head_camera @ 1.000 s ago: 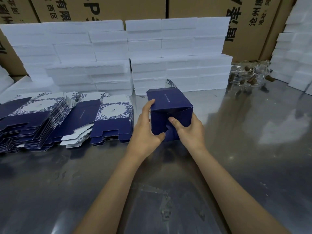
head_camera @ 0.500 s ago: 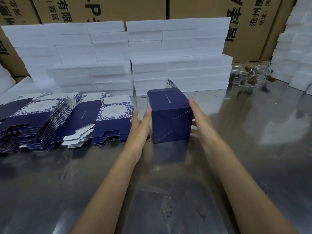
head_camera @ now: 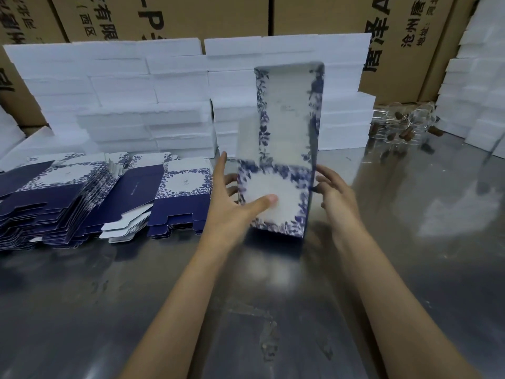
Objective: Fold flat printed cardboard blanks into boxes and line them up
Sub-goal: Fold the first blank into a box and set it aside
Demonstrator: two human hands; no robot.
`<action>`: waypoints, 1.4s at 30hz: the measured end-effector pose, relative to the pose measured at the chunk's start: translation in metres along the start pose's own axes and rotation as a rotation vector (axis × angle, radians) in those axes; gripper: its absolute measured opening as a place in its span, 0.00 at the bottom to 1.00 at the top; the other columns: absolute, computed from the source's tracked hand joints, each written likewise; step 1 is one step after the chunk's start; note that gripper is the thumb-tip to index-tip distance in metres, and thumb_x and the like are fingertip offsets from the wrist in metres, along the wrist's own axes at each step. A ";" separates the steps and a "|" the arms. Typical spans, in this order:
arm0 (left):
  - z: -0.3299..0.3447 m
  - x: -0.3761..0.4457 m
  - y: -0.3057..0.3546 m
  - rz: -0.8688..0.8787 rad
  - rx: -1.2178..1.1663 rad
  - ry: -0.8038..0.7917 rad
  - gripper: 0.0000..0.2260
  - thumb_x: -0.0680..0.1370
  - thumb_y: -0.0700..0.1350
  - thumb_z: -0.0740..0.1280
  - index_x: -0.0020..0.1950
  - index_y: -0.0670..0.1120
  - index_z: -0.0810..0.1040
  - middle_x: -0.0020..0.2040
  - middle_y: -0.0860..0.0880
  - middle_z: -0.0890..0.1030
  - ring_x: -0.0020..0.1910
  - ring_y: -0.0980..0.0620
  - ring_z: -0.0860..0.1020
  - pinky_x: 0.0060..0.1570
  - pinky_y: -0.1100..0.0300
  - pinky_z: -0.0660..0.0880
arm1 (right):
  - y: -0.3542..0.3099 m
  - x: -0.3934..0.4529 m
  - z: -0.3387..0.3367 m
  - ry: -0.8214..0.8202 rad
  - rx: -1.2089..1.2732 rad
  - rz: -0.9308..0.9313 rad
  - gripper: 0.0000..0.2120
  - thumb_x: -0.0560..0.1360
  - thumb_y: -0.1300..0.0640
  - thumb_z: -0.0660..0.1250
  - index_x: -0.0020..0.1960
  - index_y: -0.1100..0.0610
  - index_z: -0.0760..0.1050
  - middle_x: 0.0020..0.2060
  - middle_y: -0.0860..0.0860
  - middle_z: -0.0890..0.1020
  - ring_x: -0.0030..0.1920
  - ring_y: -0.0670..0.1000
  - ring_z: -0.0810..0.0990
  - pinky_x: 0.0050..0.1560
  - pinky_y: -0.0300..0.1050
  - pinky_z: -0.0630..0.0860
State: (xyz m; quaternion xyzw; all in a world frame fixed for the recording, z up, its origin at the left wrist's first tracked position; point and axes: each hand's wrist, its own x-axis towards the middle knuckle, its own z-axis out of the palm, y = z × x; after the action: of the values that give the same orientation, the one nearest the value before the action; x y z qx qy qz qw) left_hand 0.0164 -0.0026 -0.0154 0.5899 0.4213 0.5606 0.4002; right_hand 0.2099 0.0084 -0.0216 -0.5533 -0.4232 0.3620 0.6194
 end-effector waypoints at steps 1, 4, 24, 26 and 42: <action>0.001 -0.002 0.001 0.008 0.021 0.000 0.46 0.68 0.49 0.81 0.77 0.63 0.59 0.63 0.56 0.73 0.61 0.59 0.75 0.56 0.64 0.77 | 0.002 -0.001 0.000 0.002 -0.009 -0.027 0.22 0.80 0.67 0.60 0.57 0.42 0.82 0.59 0.48 0.84 0.62 0.47 0.80 0.58 0.38 0.78; 0.005 -0.007 0.007 -0.026 0.031 0.041 0.24 0.68 0.70 0.70 0.62 0.73 0.70 0.61 0.56 0.76 0.60 0.60 0.76 0.58 0.58 0.76 | 0.006 -0.002 0.004 -0.034 0.013 -0.004 0.15 0.81 0.61 0.63 0.55 0.43 0.84 0.54 0.47 0.87 0.58 0.49 0.84 0.57 0.43 0.81; -0.009 0.001 0.017 -0.195 -0.038 0.087 0.09 0.77 0.47 0.70 0.42 0.46 0.73 0.35 0.50 0.71 0.33 0.54 0.70 0.33 0.65 0.69 | 0.004 -0.015 0.022 -0.298 0.176 0.023 0.28 0.64 0.45 0.72 0.65 0.43 0.76 0.42 0.46 0.86 0.43 0.49 0.87 0.38 0.43 0.81; -0.008 0.001 0.020 -0.213 -0.003 0.089 0.09 0.78 0.46 0.68 0.44 0.41 0.75 0.33 0.48 0.71 0.32 0.53 0.69 0.29 0.67 0.68 | 0.007 -0.014 0.022 -0.306 0.199 0.034 0.23 0.65 0.46 0.71 0.60 0.42 0.78 0.42 0.48 0.85 0.43 0.51 0.86 0.42 0.47 0.81; -0.021 0.047 0.040 -0.197 0.536 -0.031 0.16 0.81 0.54 0.66 0.39 0.44 0.72 0.29 0.47 0.72 0.24 0.52 0.71 0.25 0.64 0.72 | 0.001 -0.020 0.024 -0.363 0.241 0.052 0.24 0.71 0.52 0.69 0.67 0.46 0.76 0.52 0.49 0.87 0.54 0.55 0.86 0.59 0.57 0.81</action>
State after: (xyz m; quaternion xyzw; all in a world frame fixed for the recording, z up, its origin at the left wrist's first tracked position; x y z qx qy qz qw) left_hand -0.0018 0.0285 0.0389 0.6395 0.6037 0.3785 0.2887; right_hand 0.1799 -0.0003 -0.0239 -0.4119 -0.4669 0.5194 0.5852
